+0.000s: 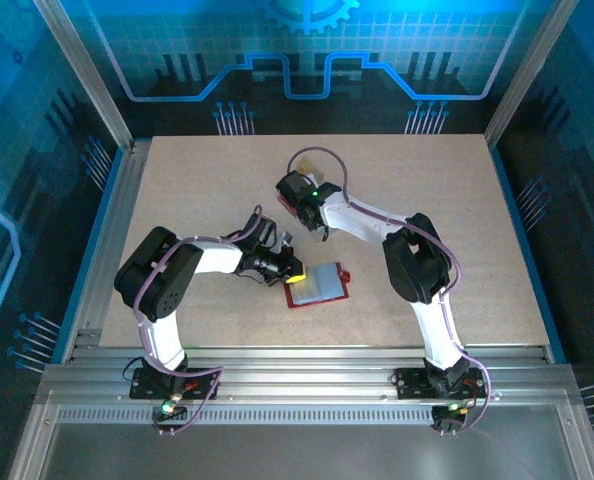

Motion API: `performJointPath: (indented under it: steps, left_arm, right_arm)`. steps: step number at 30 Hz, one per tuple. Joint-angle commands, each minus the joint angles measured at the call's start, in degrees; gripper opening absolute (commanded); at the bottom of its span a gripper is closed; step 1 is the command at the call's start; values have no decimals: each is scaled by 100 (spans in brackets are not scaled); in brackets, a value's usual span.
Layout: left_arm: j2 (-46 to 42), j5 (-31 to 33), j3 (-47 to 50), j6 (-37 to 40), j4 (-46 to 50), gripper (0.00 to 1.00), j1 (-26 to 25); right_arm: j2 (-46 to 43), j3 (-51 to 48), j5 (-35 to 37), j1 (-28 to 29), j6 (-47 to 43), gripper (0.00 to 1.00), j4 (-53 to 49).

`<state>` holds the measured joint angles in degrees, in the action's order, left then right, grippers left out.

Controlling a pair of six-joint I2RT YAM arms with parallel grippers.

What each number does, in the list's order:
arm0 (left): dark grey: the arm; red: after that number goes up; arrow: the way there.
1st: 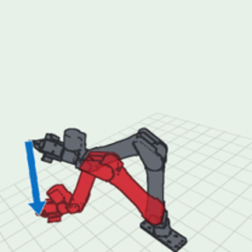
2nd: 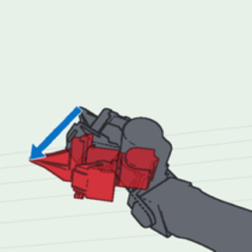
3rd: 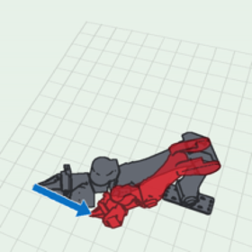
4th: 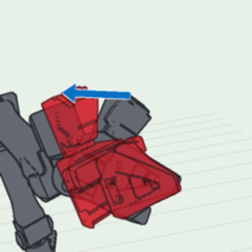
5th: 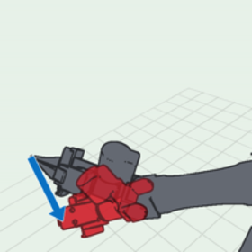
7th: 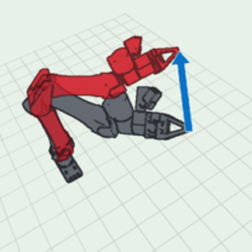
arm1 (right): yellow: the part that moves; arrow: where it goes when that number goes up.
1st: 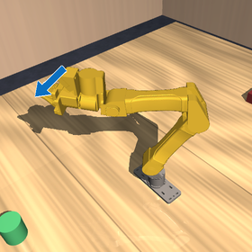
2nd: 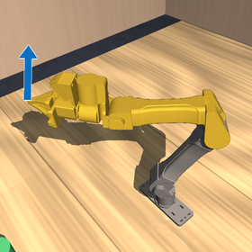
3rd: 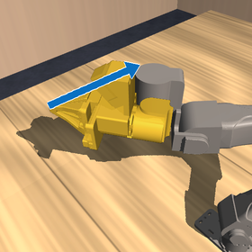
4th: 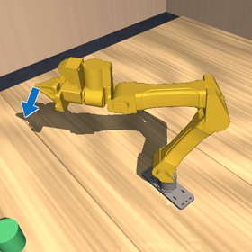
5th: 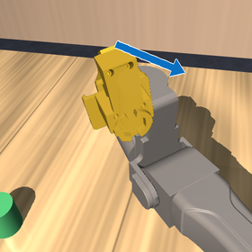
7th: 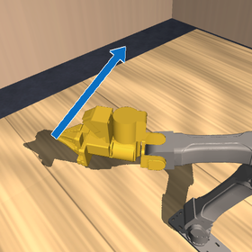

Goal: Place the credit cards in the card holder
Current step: Pick up the credit card from the storage box.

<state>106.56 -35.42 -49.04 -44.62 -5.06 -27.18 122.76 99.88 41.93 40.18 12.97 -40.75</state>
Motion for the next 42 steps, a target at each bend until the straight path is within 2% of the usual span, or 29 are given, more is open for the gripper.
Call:
performJointPath:
  steps: [1, 7, 20, 42]
  left_arm:
    - [506, 601, 267, 67, 728, 2, -121]
    - [523, 576, 267, 42, 700, 2, -121]
    - [585, 525, 265, 21, 651, 2, -119]
    - [602, 492, 271, -1, 620, 2, -112]
  right_arm:
    - [204, 188, 272, 62, -48, 66, -189]
    - [290, 232, 732, 82, -66, 60, -198]
    - [415, 274, 1137, 149, -389, 51, -38]
    - [284, 438, 1102, 90, -771, 22, 41]
